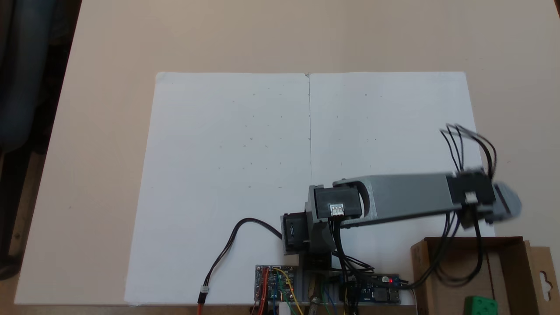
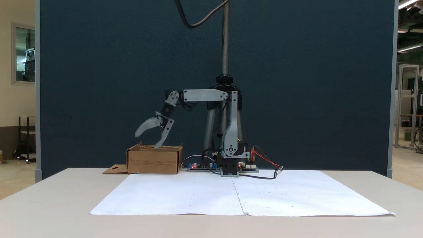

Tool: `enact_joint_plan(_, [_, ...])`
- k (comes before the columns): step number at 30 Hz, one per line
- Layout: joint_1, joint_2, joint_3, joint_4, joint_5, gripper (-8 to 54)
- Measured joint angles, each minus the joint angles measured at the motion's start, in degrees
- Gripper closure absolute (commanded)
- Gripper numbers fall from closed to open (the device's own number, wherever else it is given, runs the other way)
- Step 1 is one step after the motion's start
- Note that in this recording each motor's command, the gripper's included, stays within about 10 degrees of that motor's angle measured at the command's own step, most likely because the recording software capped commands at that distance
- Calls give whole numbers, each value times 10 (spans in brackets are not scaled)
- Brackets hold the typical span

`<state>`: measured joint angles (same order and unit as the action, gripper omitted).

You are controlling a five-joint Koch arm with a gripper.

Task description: Grasp a green dice and put it in the bin.

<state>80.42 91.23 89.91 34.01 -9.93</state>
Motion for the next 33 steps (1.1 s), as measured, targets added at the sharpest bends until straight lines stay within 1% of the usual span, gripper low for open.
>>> enact_joint_plan(3, [-126, 18, 1, -32, 12, 35])
enact_joint_plan(4, [-203, 28, 1, -67, 19, 35])
enact_joint_plan(7, [-290, 37, 1, -110, 24, 13])
enact_joint_plan(13, [-490, 51, 2, -131, 24, 13])
enact_joint_plan(19, [-674, 91, 2, -131, 24, 15])
enact_joint_plan(24, [-779, 107, 7, -131, 24, 15])
enact_joint_plan(28, [-823, 134, 40, -135, 24, 15])
enact_joint_plan(31, [-829, 151, 64, -146, 32, 16])
enact_joint_plan(33, [-815, 184, 121, -203, 36, 17])
